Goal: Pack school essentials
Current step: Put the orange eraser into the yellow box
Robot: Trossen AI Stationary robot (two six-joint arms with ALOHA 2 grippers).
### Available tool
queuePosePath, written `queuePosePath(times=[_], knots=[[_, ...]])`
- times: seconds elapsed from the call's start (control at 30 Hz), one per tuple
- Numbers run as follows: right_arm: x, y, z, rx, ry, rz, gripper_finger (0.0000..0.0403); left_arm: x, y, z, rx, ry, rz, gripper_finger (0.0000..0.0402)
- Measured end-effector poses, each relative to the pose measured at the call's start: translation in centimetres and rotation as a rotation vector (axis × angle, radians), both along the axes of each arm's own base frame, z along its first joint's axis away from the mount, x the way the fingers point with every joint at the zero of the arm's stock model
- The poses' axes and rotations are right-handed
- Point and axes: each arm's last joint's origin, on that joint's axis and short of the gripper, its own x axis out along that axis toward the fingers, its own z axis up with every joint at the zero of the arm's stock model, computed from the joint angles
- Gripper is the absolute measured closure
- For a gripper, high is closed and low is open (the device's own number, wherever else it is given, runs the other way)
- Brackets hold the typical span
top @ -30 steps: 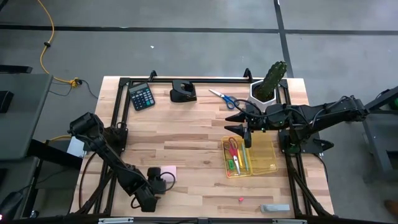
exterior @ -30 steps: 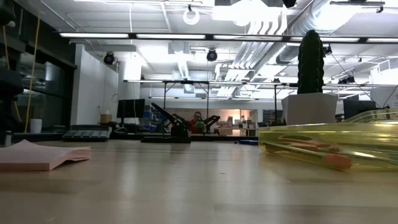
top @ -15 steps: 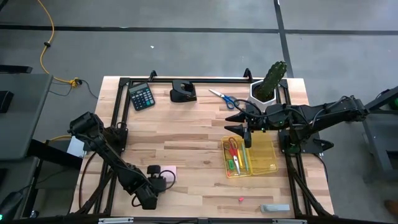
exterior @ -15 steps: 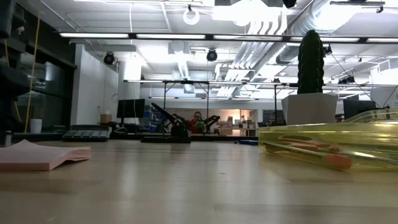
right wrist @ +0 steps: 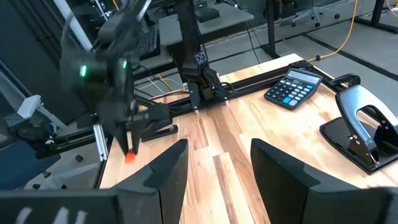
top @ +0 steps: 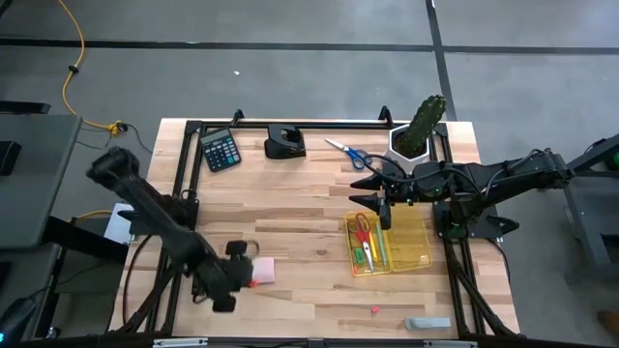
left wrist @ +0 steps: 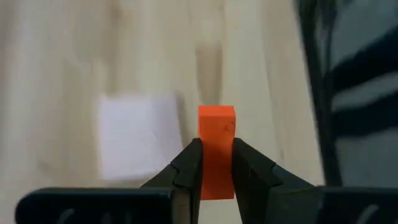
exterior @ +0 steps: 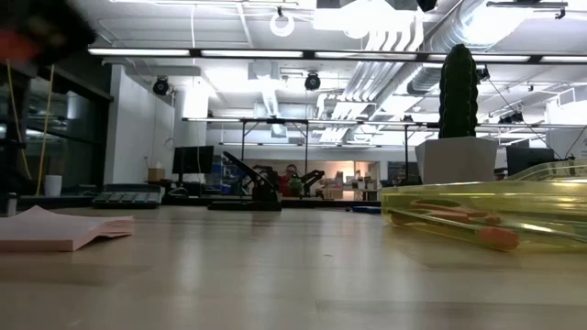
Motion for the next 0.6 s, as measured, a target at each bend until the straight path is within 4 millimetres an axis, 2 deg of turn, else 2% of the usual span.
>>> queuePosePath(times=[0.33, 0.47, 0.6], knots=[[0.1, 0.0, 0.3, -0.051, -0.027, 0.014, 0.0236, -1.0, 9.1, 10.5, 0.046, -0.595, 0.283, 0.0343], [0.1, 0.0, 0.7, -0.107, -0.064, 0.026, 0.0236, -1.8, 12.2, 13.7, 0.023, -0.811, 0.354, 0.0343], [0.2, 0.0, 1.0, -0.116, -0.093, 0.027, 0.0236, -2.4, 14.4, 15.6, -0.023, -0.950, 0.357, 0.0343]])
